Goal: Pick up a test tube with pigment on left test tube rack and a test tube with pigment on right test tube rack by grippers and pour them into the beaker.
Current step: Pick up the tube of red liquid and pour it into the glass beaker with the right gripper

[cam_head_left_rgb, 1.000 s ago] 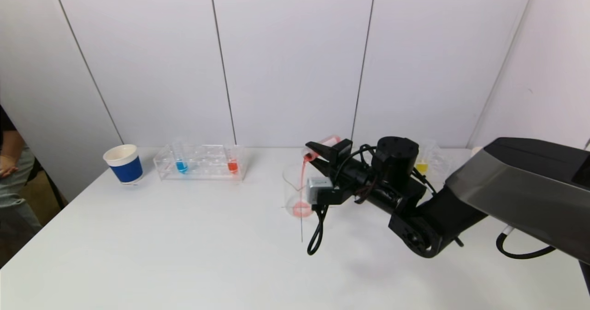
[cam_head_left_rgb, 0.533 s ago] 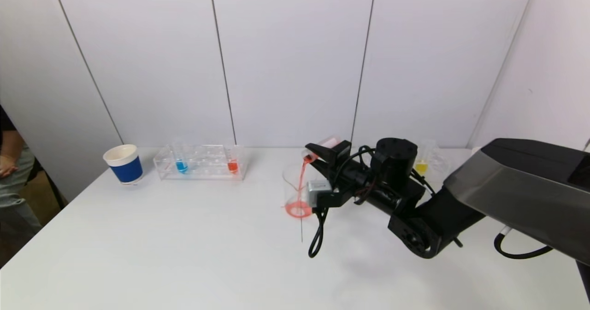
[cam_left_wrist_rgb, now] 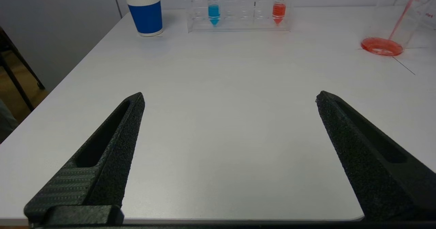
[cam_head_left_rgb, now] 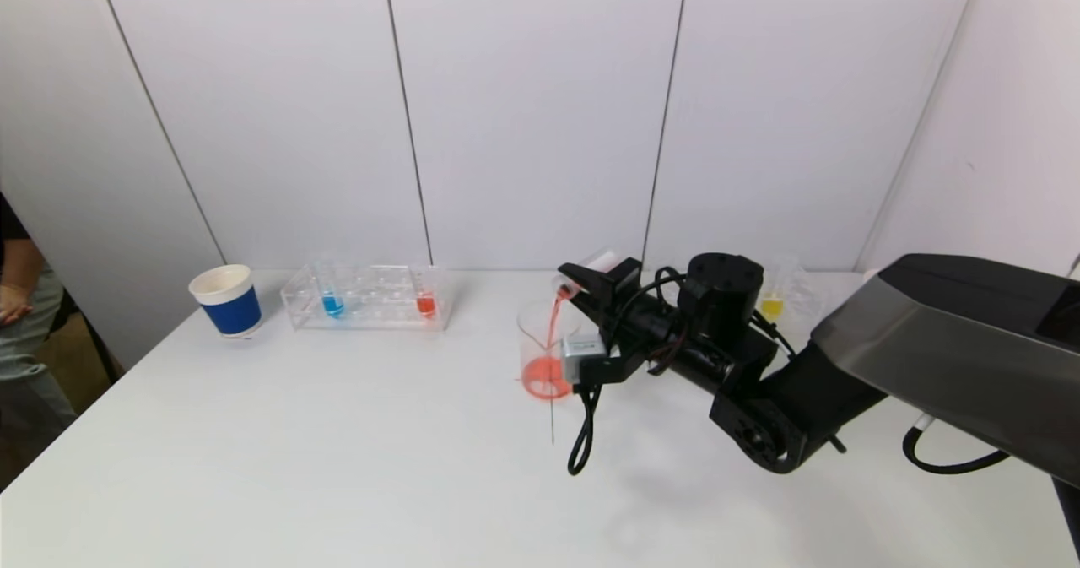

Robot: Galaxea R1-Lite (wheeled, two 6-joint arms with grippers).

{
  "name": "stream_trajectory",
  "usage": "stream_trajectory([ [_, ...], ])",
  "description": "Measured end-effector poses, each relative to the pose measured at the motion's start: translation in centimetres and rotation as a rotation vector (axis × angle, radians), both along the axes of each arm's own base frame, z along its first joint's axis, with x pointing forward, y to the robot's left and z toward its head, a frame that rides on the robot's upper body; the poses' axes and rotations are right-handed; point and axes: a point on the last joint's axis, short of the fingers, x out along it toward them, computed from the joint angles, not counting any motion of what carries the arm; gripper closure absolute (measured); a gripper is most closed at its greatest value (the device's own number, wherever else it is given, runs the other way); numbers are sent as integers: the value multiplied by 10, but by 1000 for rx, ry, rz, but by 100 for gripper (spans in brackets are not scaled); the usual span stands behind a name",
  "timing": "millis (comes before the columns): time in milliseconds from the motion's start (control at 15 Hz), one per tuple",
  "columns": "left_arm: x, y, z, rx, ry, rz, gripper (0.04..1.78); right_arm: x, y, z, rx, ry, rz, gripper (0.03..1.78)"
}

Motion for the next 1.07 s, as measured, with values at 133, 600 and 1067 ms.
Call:
stream_trajectory([
  [133, 0, 0, 0, 0, 0, 0, 6, 0, 0, 0, -13, -14, -1, 135],
  [600, 0, 0, 0, 0, 0, 0, 6, -1, -1, 2, -66, -69, -3, 135],
  [1067, 0, 0, 0, 0, 0, 0, 6, -2, 0, 1, -109, -83, 2, 135],
])
